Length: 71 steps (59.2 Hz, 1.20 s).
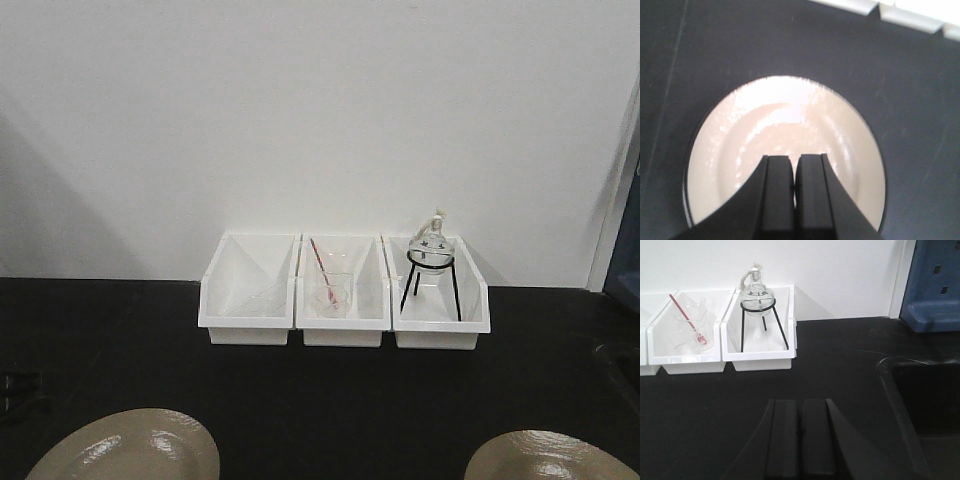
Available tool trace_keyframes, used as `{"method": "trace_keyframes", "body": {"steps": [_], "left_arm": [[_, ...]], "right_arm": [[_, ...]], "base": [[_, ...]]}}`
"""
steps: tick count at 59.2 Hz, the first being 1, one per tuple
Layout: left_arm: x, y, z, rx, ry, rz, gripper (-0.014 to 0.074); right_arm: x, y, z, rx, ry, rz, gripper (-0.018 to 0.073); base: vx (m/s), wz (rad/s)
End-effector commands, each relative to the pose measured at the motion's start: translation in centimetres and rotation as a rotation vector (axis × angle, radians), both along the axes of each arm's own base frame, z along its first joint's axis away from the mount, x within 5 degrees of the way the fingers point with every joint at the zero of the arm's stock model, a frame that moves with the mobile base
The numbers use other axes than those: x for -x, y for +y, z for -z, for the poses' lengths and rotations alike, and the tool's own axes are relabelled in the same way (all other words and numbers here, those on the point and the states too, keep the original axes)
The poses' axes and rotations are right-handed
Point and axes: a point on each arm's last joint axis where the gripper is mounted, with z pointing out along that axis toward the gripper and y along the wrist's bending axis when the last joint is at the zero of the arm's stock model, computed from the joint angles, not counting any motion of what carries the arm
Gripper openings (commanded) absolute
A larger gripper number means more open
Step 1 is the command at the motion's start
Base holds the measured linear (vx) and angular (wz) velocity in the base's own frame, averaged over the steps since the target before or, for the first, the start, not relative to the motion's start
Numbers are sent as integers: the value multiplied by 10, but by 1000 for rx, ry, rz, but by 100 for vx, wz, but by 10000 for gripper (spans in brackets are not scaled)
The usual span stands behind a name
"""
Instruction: Arrange circular plates on left workspace
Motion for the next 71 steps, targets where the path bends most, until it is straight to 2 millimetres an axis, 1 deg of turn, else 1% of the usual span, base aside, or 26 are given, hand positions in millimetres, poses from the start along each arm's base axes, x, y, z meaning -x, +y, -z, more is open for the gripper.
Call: {"method": "trace_keyframes", "body": {"steps": [1,11,19,25,34,39,40,42,49,60,65,71], "left_arm": [[-11,11,-18,108,-79,-59,167],[-18,51,-2,244,-48,-109,167],[-21,86,16,333,-13,-187,167],[-23,100,33,384,39,-199,167],[-29,101,61,381,101,-85,171],[-33,102,74,399,134,-68,186],[-35,103,85,409,162,-66,223],[-36,103,89,406,168,-58,248],[-38,103,95,410,162,-34,318],[-40,101,92,432,116,-3,415],[-41,98,95,444,129,13,431],[-44,95,104,452,152,28,431]], "right_arm": [[-1,0,-22,18,-126,-6,0],[-1,0,-22,18,-126,-6,0],[-1,0,-22,18,-126,-6,0],[-1,0,-22,18,-126,-6,0],[-1,0,-21,18,-124,-6,0],[-1,0,-21,18,-124,-6,0],[-2,0,-21,18,-123,-6,0],[-2,0,-21,18,-123,-6,0],[-4,0,-19,19,-113,-7,0],[-10,0,-13,18,-85,-7,0],[-13,0,-11,18,-74,-7,0],[-14,0,-9,18,-67,-7,0]], "base": [[0,0],[0,0],[0,0],[0,0],[0,0],[0,0],[0,0],[0,0],[0,0],[0,0],[0,0],[0,0]]}}
